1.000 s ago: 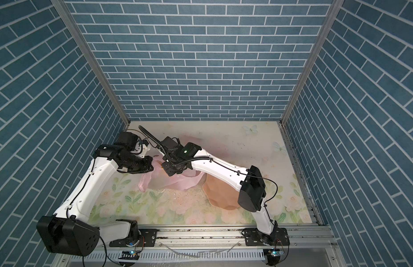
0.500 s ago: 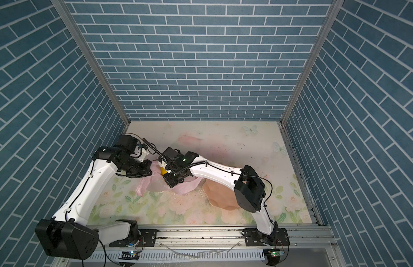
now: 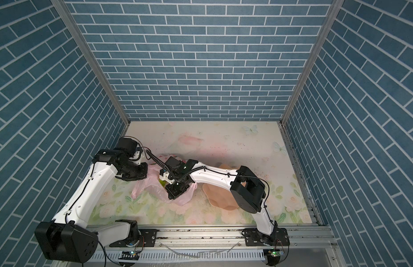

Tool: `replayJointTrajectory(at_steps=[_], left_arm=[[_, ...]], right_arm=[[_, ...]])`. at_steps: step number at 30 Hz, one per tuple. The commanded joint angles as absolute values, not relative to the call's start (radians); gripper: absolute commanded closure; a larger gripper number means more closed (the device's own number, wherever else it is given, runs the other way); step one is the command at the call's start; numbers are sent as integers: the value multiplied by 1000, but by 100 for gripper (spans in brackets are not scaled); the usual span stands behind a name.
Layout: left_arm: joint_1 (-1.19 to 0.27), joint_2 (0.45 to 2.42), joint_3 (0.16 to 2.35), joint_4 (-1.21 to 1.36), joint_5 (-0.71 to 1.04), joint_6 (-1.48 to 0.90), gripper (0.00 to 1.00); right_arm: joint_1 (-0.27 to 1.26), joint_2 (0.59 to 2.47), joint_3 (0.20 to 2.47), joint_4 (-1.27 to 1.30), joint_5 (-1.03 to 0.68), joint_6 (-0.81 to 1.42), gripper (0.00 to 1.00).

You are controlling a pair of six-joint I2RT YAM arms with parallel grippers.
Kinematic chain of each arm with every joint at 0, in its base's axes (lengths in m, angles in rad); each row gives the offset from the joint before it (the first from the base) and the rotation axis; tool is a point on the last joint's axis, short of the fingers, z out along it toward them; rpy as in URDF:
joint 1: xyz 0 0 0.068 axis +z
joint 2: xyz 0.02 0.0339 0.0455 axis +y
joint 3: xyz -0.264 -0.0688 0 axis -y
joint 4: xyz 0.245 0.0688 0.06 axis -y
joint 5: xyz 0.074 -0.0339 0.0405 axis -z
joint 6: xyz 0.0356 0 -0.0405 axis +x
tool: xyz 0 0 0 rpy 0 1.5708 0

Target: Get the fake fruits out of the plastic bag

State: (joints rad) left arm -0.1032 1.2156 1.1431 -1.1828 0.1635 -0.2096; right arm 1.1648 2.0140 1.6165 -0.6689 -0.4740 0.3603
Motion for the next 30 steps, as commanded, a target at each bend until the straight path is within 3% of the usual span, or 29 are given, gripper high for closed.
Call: replayJointTrajectory(at_steps=[1,8,25,30], left_arm=[[-95,1226,1126,-1173,151,-215,94],[-96,1210,1116,-1198,234,-175,97],[-97,1130,1054,-1223,310,-194,98],[-97,1125,1068,-1227,317,-193,97]], right_arm=[[1153,1968,1643,-706,-433,321,84],[1127,1990,1777,-752,-270,325,75],[1078,2277,2157,-771,-146,373,76],[1065,2310,2216,-774,-35,364,76]])
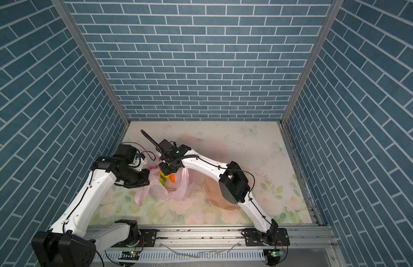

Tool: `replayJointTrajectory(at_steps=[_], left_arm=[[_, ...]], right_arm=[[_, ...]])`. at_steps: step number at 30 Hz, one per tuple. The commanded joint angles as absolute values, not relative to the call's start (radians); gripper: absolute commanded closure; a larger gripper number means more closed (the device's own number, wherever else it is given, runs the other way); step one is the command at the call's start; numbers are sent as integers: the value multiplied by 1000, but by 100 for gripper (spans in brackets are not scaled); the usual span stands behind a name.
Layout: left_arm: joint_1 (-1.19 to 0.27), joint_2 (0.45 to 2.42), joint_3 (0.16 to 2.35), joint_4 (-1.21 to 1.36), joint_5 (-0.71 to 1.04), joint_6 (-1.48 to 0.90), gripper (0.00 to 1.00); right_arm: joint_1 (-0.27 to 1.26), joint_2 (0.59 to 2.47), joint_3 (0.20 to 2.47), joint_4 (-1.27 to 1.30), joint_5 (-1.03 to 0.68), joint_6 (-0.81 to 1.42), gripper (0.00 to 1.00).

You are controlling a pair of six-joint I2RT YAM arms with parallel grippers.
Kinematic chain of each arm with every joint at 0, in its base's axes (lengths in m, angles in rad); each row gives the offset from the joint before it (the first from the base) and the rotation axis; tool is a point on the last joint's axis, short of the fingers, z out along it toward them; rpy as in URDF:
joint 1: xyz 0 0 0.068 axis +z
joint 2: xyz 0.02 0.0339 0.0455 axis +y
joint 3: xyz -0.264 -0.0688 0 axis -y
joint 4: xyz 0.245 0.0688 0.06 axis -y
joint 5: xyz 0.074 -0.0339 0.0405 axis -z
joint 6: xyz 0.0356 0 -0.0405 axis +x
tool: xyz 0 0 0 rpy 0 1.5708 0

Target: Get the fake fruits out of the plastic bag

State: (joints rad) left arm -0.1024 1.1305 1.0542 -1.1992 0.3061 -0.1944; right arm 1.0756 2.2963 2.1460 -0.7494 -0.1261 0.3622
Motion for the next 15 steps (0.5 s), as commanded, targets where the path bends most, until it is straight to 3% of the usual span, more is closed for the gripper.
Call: replayJointTrajectory(at_steps=[1,8,15], left_arm=[[-97,1124,1070,-1229,318,-194,97],[-97,1129,1069,-1226,322,-192,97],[-96,1146,1066,-1190,313,-196,97]], right_arm=[[1061,2314,2225,-764,-9,364,76],[1049,2337,2274,-726,197,315,76],[1029,2313,2301,-780,165,288,72]])
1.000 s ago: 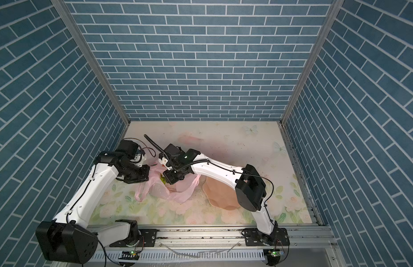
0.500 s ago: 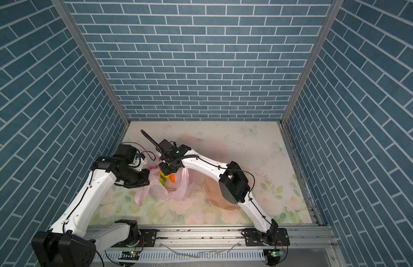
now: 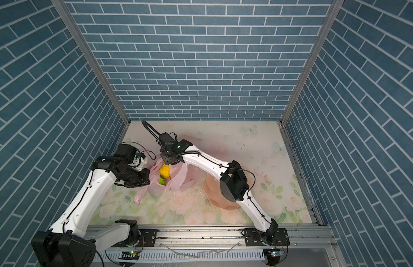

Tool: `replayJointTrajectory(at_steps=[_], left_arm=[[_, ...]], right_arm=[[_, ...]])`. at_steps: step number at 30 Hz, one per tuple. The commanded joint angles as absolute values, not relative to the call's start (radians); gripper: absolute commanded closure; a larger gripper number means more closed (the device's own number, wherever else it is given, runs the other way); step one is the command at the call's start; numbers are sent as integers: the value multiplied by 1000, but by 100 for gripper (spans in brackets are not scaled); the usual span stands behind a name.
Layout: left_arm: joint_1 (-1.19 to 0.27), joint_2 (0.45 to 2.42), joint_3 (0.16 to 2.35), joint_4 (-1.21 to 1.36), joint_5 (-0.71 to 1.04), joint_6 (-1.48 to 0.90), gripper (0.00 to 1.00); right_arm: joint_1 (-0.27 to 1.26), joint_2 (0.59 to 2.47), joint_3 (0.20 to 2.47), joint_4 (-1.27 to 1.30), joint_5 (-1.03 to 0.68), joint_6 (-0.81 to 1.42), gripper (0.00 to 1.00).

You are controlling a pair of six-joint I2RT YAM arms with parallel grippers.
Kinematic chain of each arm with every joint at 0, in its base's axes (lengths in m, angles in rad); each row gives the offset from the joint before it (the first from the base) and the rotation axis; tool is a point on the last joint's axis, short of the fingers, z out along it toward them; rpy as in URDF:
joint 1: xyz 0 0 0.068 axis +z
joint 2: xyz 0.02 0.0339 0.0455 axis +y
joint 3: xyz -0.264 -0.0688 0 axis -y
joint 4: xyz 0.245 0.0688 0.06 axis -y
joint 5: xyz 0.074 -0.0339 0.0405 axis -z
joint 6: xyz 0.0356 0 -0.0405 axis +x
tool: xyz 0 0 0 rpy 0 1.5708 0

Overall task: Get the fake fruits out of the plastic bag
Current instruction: 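Push the right gripper deeper into the bag to grasp a fruit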

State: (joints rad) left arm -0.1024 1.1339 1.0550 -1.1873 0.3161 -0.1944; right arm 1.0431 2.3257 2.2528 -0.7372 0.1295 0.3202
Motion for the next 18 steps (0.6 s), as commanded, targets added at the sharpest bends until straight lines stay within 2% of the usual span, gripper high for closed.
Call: replayJointTrajectory(at_steps=[1,8,18], left_arm=[[-97,1156,1068,-1177,311,-198,97],[-95,1232,1121,-1118,296,-202,98],[-95,1271,1155,-1109,265,-210,98]], right_arm=[[1030,2297,2294,-792,157,291,71],[1071,2156,2231,-885,99,322,59],[1154,2126,2164,-877,34,458,61]])
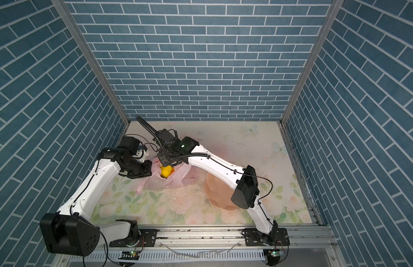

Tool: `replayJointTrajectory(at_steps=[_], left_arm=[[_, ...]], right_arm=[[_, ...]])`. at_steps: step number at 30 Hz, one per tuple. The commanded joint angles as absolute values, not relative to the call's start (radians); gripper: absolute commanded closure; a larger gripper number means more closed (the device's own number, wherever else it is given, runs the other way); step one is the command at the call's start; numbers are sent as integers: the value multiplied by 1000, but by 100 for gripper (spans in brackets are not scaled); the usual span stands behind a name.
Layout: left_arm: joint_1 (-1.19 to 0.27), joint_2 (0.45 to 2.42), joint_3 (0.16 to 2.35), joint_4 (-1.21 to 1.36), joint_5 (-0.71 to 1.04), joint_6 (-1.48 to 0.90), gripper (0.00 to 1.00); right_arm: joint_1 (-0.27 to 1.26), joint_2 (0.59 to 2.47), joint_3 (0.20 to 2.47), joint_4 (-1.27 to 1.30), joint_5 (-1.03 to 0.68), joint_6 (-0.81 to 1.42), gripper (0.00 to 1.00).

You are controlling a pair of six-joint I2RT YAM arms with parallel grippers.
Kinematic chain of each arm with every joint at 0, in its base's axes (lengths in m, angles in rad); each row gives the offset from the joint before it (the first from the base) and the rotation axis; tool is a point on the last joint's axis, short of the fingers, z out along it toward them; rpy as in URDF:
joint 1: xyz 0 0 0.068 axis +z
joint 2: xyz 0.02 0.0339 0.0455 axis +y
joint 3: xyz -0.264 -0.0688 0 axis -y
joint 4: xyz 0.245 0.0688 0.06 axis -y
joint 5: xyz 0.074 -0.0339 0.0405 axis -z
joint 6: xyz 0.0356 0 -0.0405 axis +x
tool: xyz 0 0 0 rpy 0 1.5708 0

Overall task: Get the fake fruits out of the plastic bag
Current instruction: 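Push the right gripper deeper into the bag to grasp a fruit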

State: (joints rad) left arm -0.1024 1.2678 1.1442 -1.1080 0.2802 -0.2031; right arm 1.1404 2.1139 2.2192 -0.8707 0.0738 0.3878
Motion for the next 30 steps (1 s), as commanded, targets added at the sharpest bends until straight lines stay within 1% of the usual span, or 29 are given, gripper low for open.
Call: replayJointTrajectory(at_steps=[1,6,10,14,17,24,30], left_arm=[[-95,1270,1156,-1112,264,-209,99],[-95,1252,1145,-1151,229,-196,99],[-95,1241,1128,-1178,182,-195,100],[-95,1228,1132,-1183,144,-208,100],[-95,1223,1133,-1188,129,-214,100],[-95,1220,1127,-1198,128,-224,100],[-95,1230,1120,-1200,143,-225,100]], right_arm=[[1158,2134,2152,-856,20,471,61],[1158,2201,2151,-806,9,539,61],[1155,2264,2172,-793,16,576,57],[1146,2292,2177,-791,23,602,56],[1135,2307,2184,-785,26,613,52],[1106,2359,2244,-781,15,639,39],[1087,2414,2303,-777,12,665,35]])
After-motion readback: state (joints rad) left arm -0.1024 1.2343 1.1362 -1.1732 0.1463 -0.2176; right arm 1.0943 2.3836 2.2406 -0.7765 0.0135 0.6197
